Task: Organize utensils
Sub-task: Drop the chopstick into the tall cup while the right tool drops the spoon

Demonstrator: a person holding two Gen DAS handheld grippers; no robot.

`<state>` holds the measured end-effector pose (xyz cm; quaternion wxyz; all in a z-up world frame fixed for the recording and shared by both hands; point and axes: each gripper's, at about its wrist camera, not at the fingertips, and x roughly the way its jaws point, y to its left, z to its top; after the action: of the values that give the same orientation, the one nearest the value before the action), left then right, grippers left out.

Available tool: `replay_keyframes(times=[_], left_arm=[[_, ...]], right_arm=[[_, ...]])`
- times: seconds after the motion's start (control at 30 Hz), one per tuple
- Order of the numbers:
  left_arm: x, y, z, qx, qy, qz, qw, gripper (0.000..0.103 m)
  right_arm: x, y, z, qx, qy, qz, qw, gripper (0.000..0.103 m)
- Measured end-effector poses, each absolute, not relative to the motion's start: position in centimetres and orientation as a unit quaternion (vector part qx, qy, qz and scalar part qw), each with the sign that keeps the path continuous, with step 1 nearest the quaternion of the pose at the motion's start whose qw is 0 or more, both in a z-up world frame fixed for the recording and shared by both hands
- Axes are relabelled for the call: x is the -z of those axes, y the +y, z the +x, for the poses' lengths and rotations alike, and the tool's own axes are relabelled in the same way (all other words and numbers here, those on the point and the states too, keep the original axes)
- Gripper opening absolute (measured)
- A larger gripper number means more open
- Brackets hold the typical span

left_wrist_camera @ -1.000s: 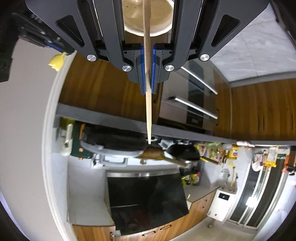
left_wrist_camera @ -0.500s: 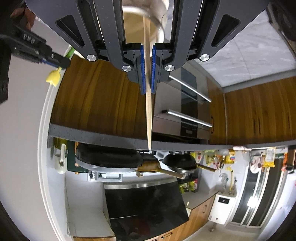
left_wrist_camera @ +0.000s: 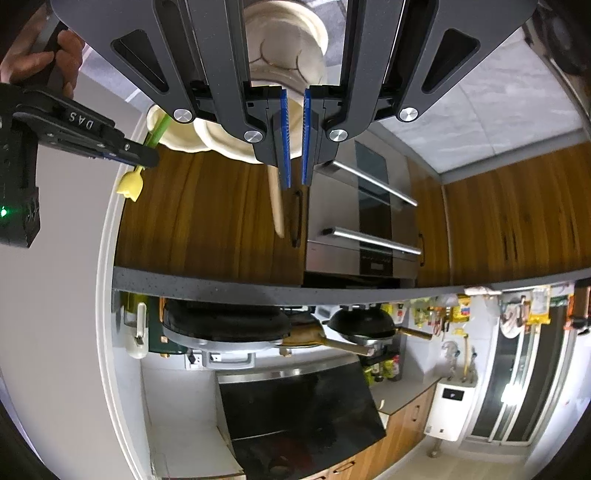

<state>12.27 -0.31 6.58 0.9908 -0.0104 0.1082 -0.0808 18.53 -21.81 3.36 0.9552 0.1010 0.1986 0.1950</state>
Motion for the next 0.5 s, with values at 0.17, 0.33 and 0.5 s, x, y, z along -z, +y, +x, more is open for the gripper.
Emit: replay_keyframes(times=[0.17, 0.33, 0.5], left_arm=[[-6.8, 0.1, 12.3, 0.070, 0.115, -0.012, 0.991, 0.012], [-6.7, 0.8, 12.0, 0.063, 0.114, -0.022, 0.991, 0.033], [-6.6, 1.3, 11.2, 0.059, 0.116, -0.030, 0.991, 0.052]], right_arm=[[-3.0, -21.8, 18.9, -0.190, 0.209, 0.101, 0.954, 0.008], [-3.1, -21.6, 19.0, -0.185, 0.206, 0.095, 0.956, 0.015], [-3.3, -22.1, 18.5, -0.186, 0.195, 0.105, 0.957, 0.049]])
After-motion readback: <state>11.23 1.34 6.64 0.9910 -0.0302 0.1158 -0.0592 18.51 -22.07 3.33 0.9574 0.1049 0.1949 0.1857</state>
